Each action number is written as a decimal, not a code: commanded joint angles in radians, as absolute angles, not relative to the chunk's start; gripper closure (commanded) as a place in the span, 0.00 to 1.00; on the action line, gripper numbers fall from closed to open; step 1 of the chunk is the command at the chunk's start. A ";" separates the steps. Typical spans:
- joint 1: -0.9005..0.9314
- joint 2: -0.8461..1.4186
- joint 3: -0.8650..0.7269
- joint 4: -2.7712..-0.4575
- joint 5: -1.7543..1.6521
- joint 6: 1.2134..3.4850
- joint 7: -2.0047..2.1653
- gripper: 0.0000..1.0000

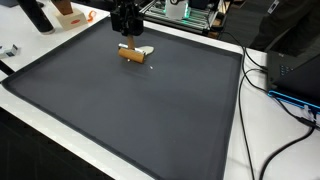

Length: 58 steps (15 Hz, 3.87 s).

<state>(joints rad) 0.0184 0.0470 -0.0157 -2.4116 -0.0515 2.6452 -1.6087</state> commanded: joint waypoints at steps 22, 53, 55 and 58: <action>0.034 -0.170 -0.031 -2.422 0.231 2.544 -1.563 0.79; 0.057 -0.201 -0.080 -2.403 0.635 2.178 -0.881 0.79; 0.048 -0.182 -0.081 -2.414 0.696 2.190 -0.862 0.79; 0.035 -0.158 -0.080 -2.424 0.766 2.211 -0.839 0.79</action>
<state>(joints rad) 0.0439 -0.1635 -0.0752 -2.4069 0.6922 2.1924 -0.8644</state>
